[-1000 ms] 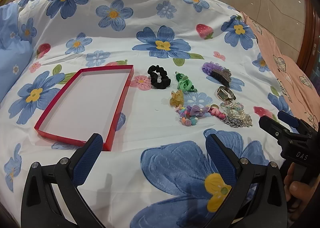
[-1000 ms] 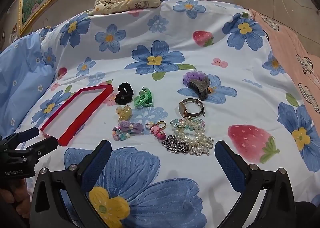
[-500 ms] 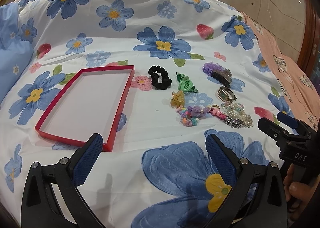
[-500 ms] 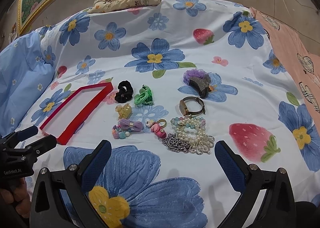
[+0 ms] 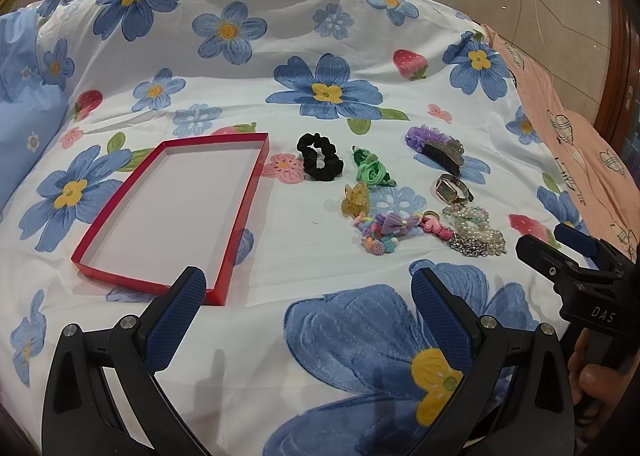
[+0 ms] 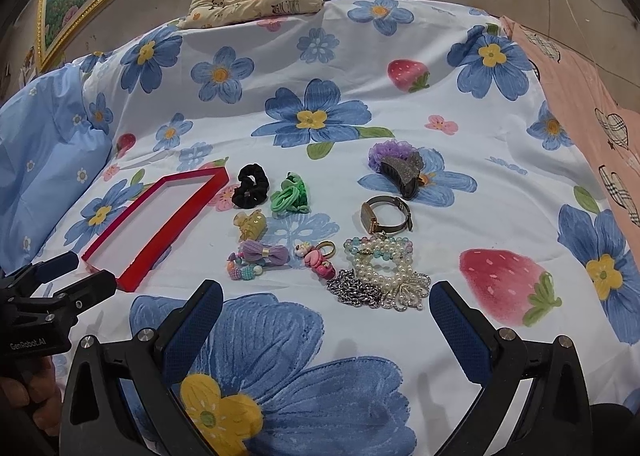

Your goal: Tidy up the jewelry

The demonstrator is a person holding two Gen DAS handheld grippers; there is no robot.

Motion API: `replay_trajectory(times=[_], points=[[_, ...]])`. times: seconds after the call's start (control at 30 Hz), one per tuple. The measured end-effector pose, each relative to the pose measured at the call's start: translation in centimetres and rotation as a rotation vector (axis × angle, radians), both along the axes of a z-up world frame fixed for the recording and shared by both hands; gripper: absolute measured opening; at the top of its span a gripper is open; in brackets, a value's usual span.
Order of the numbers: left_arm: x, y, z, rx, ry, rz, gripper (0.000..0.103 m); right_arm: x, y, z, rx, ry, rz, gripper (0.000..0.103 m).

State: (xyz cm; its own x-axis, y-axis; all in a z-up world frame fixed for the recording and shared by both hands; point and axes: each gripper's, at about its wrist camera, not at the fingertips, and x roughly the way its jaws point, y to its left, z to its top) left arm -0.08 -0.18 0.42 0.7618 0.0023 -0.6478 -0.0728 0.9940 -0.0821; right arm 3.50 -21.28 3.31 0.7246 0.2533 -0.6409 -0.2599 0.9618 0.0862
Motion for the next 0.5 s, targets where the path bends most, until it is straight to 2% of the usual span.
replay_trajectory(times=[0.5], points=[[0.3, 0.44, 0.93, 0.008, -0.008, 0.001, 0.103, -0.17, 0.15, 0.4, 0.012, -0.004, 0.01, 0.103]])
